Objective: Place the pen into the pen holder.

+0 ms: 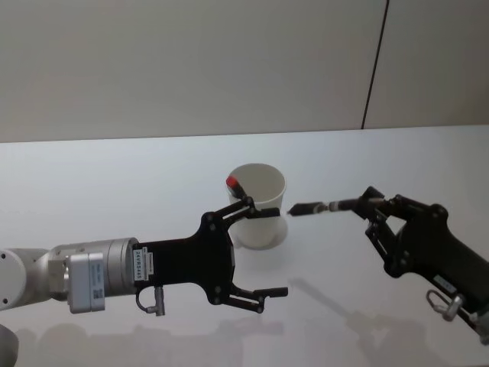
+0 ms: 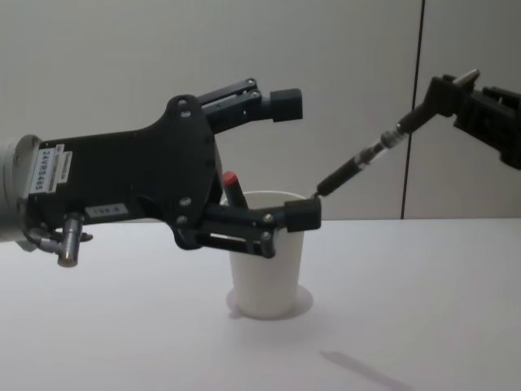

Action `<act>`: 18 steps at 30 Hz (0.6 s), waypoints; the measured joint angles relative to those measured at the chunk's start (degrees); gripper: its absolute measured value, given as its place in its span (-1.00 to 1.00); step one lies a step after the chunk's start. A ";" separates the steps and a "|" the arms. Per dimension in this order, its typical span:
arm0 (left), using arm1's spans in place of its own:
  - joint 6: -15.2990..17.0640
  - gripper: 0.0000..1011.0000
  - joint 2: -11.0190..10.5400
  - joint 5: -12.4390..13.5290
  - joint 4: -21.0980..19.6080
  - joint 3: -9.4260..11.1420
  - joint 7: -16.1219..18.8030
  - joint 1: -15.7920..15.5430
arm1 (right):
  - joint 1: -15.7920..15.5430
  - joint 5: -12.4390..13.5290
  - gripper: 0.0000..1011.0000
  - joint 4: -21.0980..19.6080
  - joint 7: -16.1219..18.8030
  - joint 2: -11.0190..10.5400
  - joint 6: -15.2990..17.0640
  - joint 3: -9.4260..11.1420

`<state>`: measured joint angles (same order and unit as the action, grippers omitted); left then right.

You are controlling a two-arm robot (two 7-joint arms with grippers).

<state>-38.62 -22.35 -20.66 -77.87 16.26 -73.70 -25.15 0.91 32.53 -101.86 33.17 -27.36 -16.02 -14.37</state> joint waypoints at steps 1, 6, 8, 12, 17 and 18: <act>0.00 0.99 0.00 0.00 0.00 0.00 0.00 0.00 | 0.14 -1.12 -0.75 -0.01 -1.38 0.31 -0.06 -0.03; 0.00 0.99 0.00 0.00 0.00 0.00 0.00 0.00 | 1.67 -5.22 -0.75 0.73 -5.72 2.38 0.28 -0.65; 0.00 0.99 0.00 0.00 0.00 0.00 0.00 0.00 | 2.38 -6.26 -0.75 1.21 -6.67 3.26 0.54 -0.92; 0.00 0.99 0.00 0.00 0.00 0.00 0.00 0.00 | 4.16 -9.02 -0.75 2.51 -8.86 5.30 1.49 -1.60; 0.00 0.99 0.00 0.00 0.00 0.00 0.00 0.00 | 6.71 -12.11 -0.75 4.46 -10.91 8.03 2.81 -2.48; 0.00 0.99 0.00 0.00 0.00 0.00 0.00 0.00 | 7.29 -12.73 -0.75 5.08 -11.30 8.64 3.12 -2.68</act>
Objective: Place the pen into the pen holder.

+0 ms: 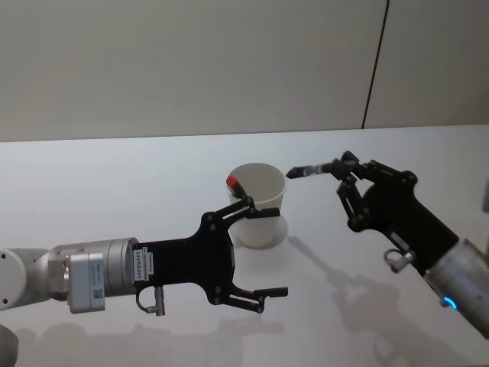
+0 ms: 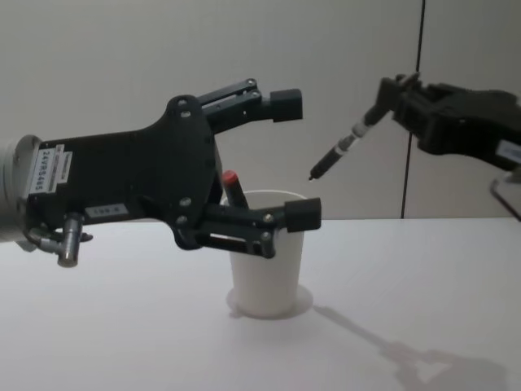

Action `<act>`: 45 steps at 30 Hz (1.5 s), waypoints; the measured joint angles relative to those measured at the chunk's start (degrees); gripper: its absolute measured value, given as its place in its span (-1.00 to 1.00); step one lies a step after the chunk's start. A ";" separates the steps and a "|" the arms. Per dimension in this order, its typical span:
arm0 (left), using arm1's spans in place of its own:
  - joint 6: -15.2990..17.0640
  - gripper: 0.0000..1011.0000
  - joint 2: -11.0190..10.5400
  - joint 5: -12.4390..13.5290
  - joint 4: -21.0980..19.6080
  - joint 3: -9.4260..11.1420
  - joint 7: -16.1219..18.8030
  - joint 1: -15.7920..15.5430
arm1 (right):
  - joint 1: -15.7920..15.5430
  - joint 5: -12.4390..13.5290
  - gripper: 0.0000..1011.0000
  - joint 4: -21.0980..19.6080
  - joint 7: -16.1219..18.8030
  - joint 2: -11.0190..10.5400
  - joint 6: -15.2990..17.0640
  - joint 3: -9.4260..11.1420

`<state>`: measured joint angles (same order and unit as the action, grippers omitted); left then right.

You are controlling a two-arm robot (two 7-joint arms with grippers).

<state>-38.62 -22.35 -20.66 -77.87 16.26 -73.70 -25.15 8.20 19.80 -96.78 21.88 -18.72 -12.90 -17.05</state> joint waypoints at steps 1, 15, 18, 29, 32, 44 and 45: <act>0.00 0.99 0.00 0.00 0.00 0.00 0.00 0.00 | 0.00 0.00 -0.75 0.00 0.00 0.00 0.00 0.00; 0.00 0.99 0.00 0.00 0.00 0.00 0.00 0.00 | 5.95 -4.98 -0.75 4.58 -2.17 5.72 4.67 -1.92; 0.00 0.99 0.00 0.00 0.00 0.00 0.00 0.00 | 6.69 -5.67 -0.75 4.97 -2.60 6.44 5.81 -2.17; 0.00 0.99 0.00 0.00 0.00 0.00 0.00 0.00 | 10.02 -9.91 -0.75 6.24 -5.73 9.34 13.03 -3.20; 0.00 0.99 0.00 0.00 0.00 0.00 0.00 0.00 | 10.82 -11.10 -0.75 6.43 -6.56 10.01 15.43 -3.44; 0.00 0.99 0.00 0.00 0.00 0.00 0.00 0.00 | 12.96 -13.54 -0.75 6.68 -7.44 11.62 21.73 -3.98; 0.00 0.99 0.00 0.00 0.00 0.00 0.00 0.00 | 13.03 -13.59 -0.75 6.67 -7.44 11.67 21.87 -4.01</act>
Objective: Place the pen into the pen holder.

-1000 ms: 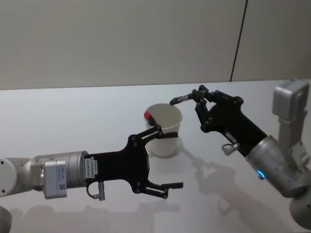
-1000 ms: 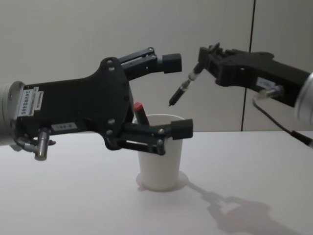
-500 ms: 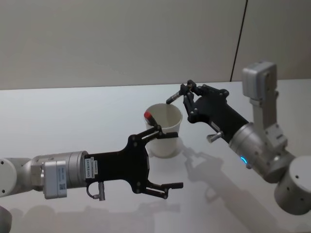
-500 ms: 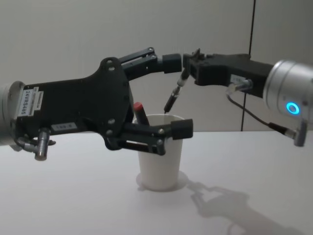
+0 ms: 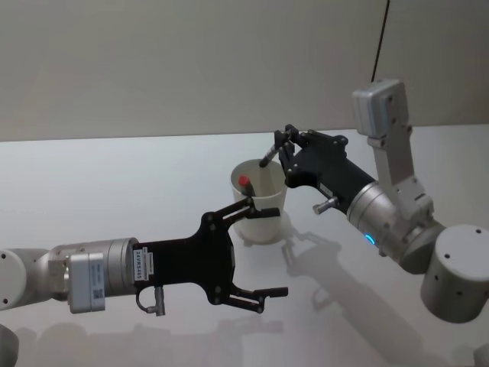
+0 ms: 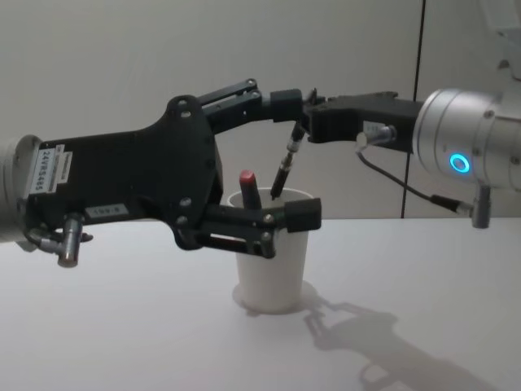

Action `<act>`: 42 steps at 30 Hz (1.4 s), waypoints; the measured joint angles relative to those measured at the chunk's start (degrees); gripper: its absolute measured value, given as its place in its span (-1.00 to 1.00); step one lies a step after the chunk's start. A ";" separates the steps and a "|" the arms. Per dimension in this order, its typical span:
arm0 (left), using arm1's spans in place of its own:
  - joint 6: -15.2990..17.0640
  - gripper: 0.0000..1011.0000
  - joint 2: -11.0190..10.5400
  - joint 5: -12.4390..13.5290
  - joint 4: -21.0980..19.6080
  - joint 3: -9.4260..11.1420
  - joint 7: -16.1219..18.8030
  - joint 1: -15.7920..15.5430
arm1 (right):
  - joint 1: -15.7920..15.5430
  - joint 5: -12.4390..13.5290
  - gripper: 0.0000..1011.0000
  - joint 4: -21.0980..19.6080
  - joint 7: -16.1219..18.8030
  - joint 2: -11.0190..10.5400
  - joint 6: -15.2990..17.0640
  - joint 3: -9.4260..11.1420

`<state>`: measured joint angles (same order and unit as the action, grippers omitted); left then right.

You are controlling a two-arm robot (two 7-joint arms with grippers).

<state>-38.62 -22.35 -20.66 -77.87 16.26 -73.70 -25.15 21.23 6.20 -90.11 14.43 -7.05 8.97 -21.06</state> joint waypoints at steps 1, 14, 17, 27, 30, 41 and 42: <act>0.00 0.99 0.00 0.00 0.00 0.00 0.00 0.00 | 0.06 -0.07 -0.75 -0.02 0.00 0.05 0.15 -0.01; 0.00 0.99 0.00 0.00 0.00 0.00 0.00 0.00 | 0.75 -0.21 -0.75 -1.15 0.16 0.56 3.19 -0.18; 0.00 0.99 0.00 0.00 0.00 0.00 0.00 0.00 | 0.88 -0.03 -0.75 -1.29 0.18 0.66 4.06 -0.18; 0.00 0.99 0.00 0.00 0.00 0.00 0.00 0.00 | 1.39 0.52 -0.65 -1.66 0.07 1.05 8.21 -0.18; 0.00 0.99 0.00 0.00 0.00 0.00 0.00 0.00 | 1.49 0.66 -0.47 -1.70 0.05 1.14 9.15 -0.20; 0.00 0.99 0.00 0.00 0.00 0.00 0.01 0.00 | 1.64 0.98 0.21 -1.92 -0.13 1.31 10.58 -0.24; 0.00 0.99 0.00 0.00 0.00 0.00 0.00 0.00 | 1.64 1.00 0.25 -1.94 -0.16 1.32 10.61 -0.25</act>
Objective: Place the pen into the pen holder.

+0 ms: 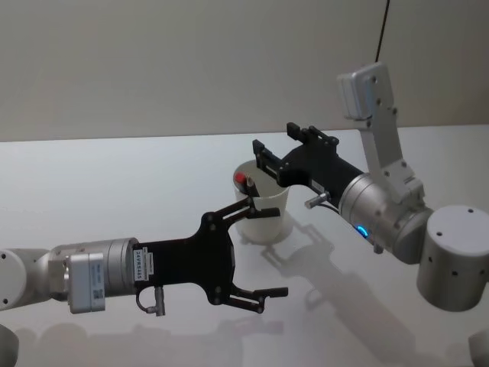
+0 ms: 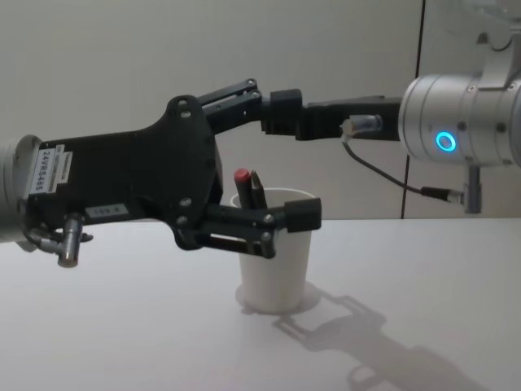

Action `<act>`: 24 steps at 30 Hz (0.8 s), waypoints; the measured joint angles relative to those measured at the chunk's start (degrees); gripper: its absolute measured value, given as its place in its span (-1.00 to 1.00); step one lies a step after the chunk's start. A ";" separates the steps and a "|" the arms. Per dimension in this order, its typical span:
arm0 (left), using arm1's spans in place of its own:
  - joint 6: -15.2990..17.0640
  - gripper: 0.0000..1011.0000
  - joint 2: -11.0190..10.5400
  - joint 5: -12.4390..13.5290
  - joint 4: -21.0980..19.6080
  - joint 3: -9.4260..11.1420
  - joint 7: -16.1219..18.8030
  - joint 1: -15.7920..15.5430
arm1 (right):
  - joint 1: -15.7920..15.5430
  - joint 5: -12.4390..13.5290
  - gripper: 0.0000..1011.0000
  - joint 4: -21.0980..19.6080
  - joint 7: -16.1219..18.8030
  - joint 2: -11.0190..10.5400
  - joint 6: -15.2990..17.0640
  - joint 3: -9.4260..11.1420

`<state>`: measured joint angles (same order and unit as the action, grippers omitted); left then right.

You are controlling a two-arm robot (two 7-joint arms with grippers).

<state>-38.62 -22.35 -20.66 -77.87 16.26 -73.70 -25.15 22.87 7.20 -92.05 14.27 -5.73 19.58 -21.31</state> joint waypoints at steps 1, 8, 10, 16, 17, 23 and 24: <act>0.00 0.99 0.00 0.00 0.00 0.00 0.00 0.00 | 0.00 0.02 0.32 -0.03 -0.02 0.00 0.01 -0.01; 0.00 0.99 0.00 0.00 0.00 0.00 0.00 0.00 | -0.04 0.24 0.70 -0.30 -0.21 0.03 0.04 -0.01; 0.00 0.99 0.00 0.00 0.00 0.00 0.00 0.00 | -0.06 0.29 0.84 -0.36 -0.24 0.03 0.03 -0.01; 0.00 0.99 0.00 0.00 0.00 0.00 0.00 0.00 | -0.13 0.40 0.98 -0.53 -0.32 0.01 -0.01 0.02; 0.00 0.99 0.00 0.00 0.00 0.00 0.00 0.00 | -0.13 0.42 0.98 -0.55 -0.33 0.01 -0.01 0.02; 0.00 0.99 0.00 0.00 0.00 0.00 0.00 0.00 | -0.16 0.46 0.98 -0.67 -0.37 -0.01 -0.05 0.03; 0.00 0.99 0.00 0.00 0.00 0.00 0.00 0.00 | -0.17 0.47 0.98 -0.68 -0.39 -0.01 -0.06 0.03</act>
<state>-38.62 -22.35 -20.66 -77.87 16.26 -73.70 -25.15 22.70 7.68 -92.74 13.89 -5.74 19.52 -21.28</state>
